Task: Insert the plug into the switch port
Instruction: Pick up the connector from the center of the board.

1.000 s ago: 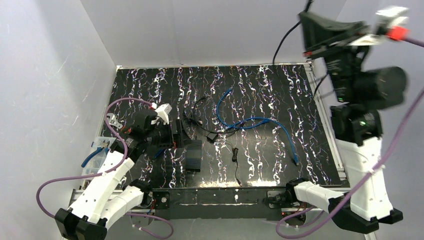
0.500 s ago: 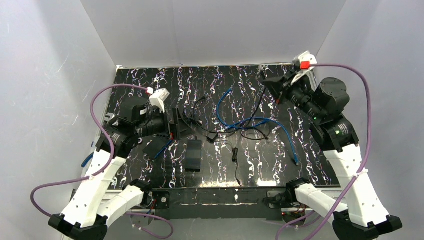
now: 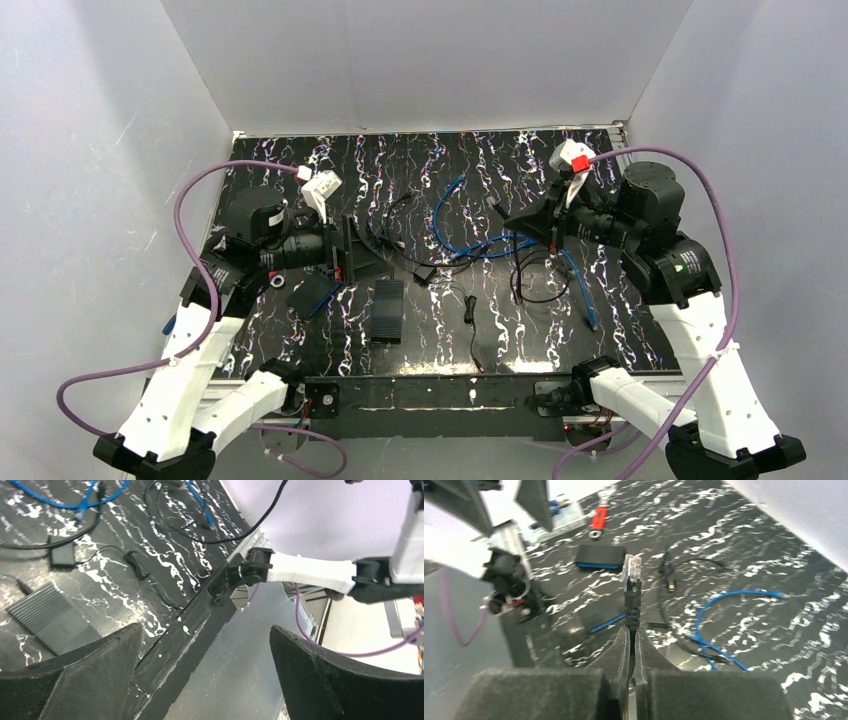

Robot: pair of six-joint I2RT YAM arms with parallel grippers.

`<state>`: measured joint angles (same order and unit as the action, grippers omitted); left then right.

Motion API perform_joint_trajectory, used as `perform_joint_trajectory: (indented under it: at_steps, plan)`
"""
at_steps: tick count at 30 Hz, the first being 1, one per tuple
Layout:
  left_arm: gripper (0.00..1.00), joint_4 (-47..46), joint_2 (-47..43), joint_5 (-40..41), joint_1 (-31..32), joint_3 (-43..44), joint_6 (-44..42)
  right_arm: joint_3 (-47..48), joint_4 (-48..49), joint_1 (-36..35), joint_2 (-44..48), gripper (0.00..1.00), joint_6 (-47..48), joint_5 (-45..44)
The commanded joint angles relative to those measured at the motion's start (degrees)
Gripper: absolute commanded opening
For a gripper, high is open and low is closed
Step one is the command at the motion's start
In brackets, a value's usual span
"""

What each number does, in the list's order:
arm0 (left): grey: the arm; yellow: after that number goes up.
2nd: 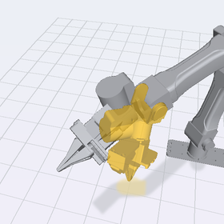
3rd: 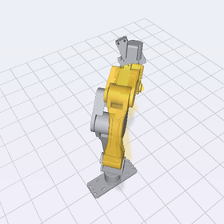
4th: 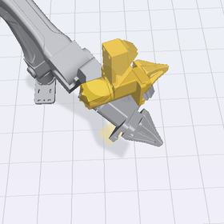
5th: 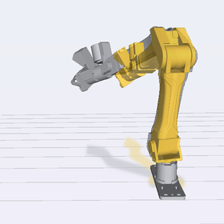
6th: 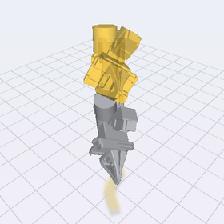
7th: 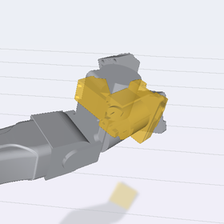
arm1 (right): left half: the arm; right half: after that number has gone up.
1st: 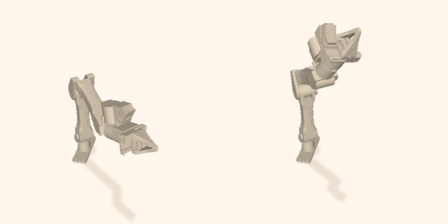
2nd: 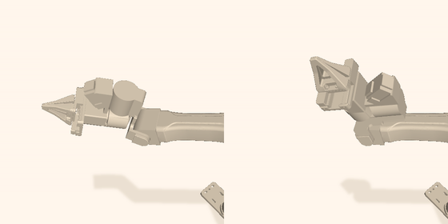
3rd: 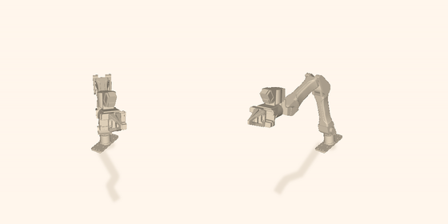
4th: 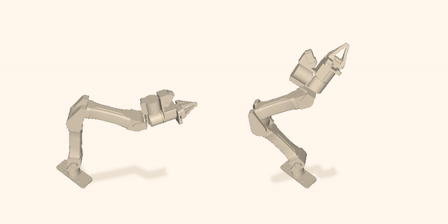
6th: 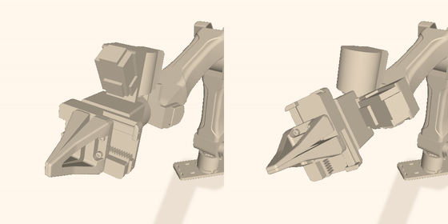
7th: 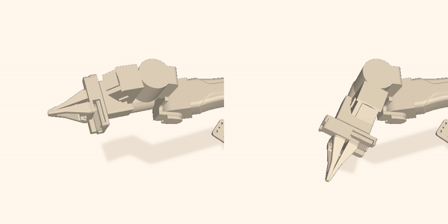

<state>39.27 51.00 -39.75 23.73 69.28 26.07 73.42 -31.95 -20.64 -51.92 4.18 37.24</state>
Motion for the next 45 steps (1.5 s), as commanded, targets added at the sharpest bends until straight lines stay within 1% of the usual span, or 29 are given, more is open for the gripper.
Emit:
perform_joint_trajectory:
  at_steps: [1,5,10,15,18,20,27,34,37,41,43,45]
  plan:
    - [1.0,-5.0,-0.6,-10.8,-0.2,1.7,-2.4,5.6,-7.5,-0.1,-0.9,0.01,-0.1,14.2]
    - [0.99,-9.2,-1.1,-15.6,-0.3,1.2,-2.7,5.0,-9.1,-0.1,-1.6,0.01,-2.7,22.7]
    - [1.0,-14.2,-0.4,-19.6,-0.3,0.9,-1.1,4.7,-11.8,-0.2,-4.3,0.01,-5.6,30.2]
    - [1.0,-20.1,2.0,-23.5,-0.2,-1.9,3.2,1.0,-8.6,-3.1,-6.2,0.01,-10.8,34.4]
    - [1.0,-23.0,2.8,-24.3,-0.2,-4.1,5.4,-0.2,-8.2,-6.1,-8.0,0.01,-11.4,34.6]
    - [1.0,-24.7,2.9,-24.7,-0.2,-5.1,6.1,-1.2,-6.1,-7.8,-9.2,0.01,-13.3,34.6]
    - [0.99,-26.3,4.1,-25.0,0.4,-6.5,6.8,-5.3,10.4,-11.1,-12.9,0.01,-26.9,35.5]
    - [0.99,-26.7,5.1,-24.8,0.8,-7.9,7.6,-4.4,17.0,-13.4,-18.7,0.01,-32.2,35.3]
    - [0.95,-26.8,5.0,-24.8,0.9,-8.6,7.7,-3.9,19.3,-14.8,-20.5,0.01,-33.4,35.0]
    - [0.89,-27.0,5.3,-25.2,0.9,-8.7,8.0,-2.5,20.0,-16.2,-23.1,0.01,-33.9,34.6]
    - [0.85,-27.0,5.3,-25.5,0.9,-8.8,8.1,-1.9,20.4,-16.7,-24.4,0.01,-34.3,34.3]
    - [0.82,-26.9,5.2,-25.7,0.8,-9.0,8.1,-1.6,21.1,-17.2,-25.4,0.01,-34.7,34.2]
